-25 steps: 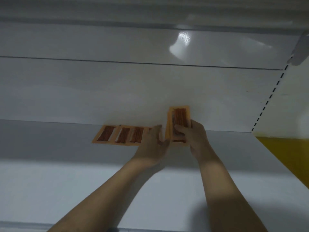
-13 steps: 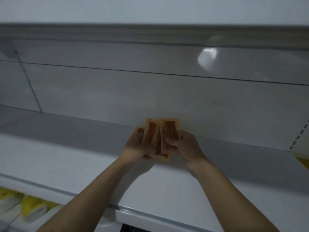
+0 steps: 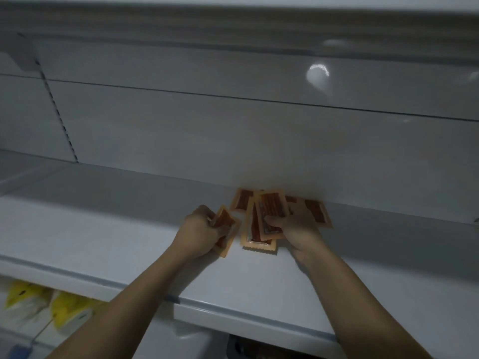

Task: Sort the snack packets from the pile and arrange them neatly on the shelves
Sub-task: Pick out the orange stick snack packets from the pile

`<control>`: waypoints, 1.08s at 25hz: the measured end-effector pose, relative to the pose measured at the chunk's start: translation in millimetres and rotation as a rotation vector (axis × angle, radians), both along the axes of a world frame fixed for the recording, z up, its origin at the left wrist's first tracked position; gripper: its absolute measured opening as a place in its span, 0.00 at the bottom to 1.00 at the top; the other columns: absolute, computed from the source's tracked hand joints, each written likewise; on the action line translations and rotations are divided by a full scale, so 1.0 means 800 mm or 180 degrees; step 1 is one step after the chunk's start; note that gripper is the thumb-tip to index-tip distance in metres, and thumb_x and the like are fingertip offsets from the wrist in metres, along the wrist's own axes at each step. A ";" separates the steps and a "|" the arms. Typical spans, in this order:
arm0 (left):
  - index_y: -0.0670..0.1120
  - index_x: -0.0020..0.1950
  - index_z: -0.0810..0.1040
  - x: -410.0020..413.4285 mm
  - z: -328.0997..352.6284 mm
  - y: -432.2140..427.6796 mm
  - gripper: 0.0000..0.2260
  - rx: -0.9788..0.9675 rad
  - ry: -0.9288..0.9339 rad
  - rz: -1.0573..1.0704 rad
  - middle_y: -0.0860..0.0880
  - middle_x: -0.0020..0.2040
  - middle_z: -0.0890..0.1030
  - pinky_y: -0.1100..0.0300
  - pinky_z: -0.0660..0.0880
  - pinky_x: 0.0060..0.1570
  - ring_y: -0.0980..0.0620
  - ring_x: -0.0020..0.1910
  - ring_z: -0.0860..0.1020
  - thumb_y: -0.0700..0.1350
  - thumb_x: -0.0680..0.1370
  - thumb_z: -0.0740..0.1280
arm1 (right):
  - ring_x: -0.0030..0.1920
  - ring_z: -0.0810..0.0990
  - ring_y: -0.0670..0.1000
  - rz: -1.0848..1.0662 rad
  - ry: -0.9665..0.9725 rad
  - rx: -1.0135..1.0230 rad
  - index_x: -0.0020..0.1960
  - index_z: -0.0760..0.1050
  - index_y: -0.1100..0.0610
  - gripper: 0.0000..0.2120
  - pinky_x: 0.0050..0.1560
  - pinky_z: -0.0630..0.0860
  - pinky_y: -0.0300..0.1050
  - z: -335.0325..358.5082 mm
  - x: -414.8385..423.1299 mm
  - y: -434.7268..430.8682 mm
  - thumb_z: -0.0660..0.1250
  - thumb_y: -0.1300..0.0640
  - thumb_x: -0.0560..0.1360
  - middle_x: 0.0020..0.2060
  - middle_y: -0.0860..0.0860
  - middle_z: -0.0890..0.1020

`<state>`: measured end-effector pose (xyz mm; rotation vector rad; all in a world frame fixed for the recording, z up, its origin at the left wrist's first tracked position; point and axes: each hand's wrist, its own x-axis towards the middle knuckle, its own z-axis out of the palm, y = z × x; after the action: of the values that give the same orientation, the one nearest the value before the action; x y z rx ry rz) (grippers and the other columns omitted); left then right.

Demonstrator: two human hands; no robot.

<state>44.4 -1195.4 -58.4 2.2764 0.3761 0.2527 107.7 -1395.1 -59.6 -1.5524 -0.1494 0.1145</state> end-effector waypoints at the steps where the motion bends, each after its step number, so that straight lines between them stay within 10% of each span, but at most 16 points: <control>1: 0.45 0.51 0.72 -0.003 -0.002 -0.001 0.14 0.0365 0.0041 -0.0057 0.48 0.43 0.81 0.57 0.75 0.39 0.46 0.43 0.81 0.54 0.76 0.69 | 0.43 0.85 0.55 0.0004 0.0056 -0.0015 0.44 0.81 0.56 0.10 0.45 0.82 0.55 -0.005 -0.007 0.001 0.72 0.70 0.68 0.41 0.52 0.86; 7: 0.43 0.55 0.74 -0.011 -0.017 0.002 0.21 0.2636 -0.0789 -0.0284 0.45 0.48 0.80 0.53 0.72 0.43 0.42 0.47 0.79 0.59 0.77 0.57 | 0.45 0.85 0.60 -0.0341 -0.0085 -0.0202 0.41 0.80 0.53 0.13 0.50 0.80 0.66 -0.022 -0.033 0.004 0.69 0.71 0.68 0.42 0.56 0.85; 10: 0.48 0.60 0.77 -0.005 -0.018 0.002 0.19 0.1937 -0.1198 -0.1165 0.48 0.54 0.81 0.52 0.74 0.50 0.45 0.52 0.77 0.56 0.76 0.58 | 0.46 0.85 0.59 -0.0391 -0.0074 -0.0083 0.47 0.81 0.56 0.13 0.50 0.81 0.62 -0.017 -0.041 0.004 0.69 0.72 0.71 0.44 0.55 0.86; 16: 0.52 0.65 0.69 0.031 -0.004 -0.006 0.23 -0.0310 -0.0041 -0.1426 0.54 0.43 0.84 0.57 0.76 0.49 0.54 0.45 0.81 0.51 0.73 0.73 | 0.54 0.83 0.61 -0.0181 -0.0101 0.0389 0.56 0.81 0.56 0.16 0.57 0.77 0.64 -0.015 -0.039 0.005 0.70 0.70 0.72 0.53 0.58 0.84; 21: 0.50 0.59 0.78 0.017 -0.030 -0.005 0.15 0.1512 -0.1482 -0.1377 0.53 0.45 0.81 0.53 0.74 0.48 0.49 0.44 0.78 0.56 0.76 0.65 | 0.45 0.85 0.55 -0.0841 -0.0322 -0.0643 0.48 0.81 0.56 0.11 0.51 0.81 0.59 -0.023 -0.038 0.003 0.73 0.62 0.66 0.42 0.53 0.86; 24: 0.53 0.45 0.74 0.010 -0.032 0.013 0.10 0.1830 -0.1205 -0.1781 0.54 0.43 0.75 0.54 0.71 0.46 0.52 0.43 0.71 0.58 0.76 0.61 | 0.39 0.80 0.45 -0.1105 -0.0705 -0.2273 0.46 0.79 0.53 0.07 0.42 0.78 0.43 -0.023 -0.041 0.002 0.73 0.54 0.70 0.38 0.46 0.83; 27: 0.51 0.44 0.70 0.006 -0.032 0.017 0.12 0.1782 -0.1078 -0.1742 0.55 0.40 0.73 0.54 0.71 0.43 0.53 0.40 0.70 0.59 0.77 0.60 | 0.38 0.78 0.46 -0.0958 -0.0749 -0.2597 0.43 0.78 0.53 0.09 0.40 0.75 0.43 -0.023 -0.041 0.005 0.71 0.48 0.72 0.37 0.47 0.82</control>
<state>49.5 -1182.1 -84.3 2.7000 -0.5571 0.4919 75.1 -1391.2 -78.2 -2.3816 -0.0494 -0.2828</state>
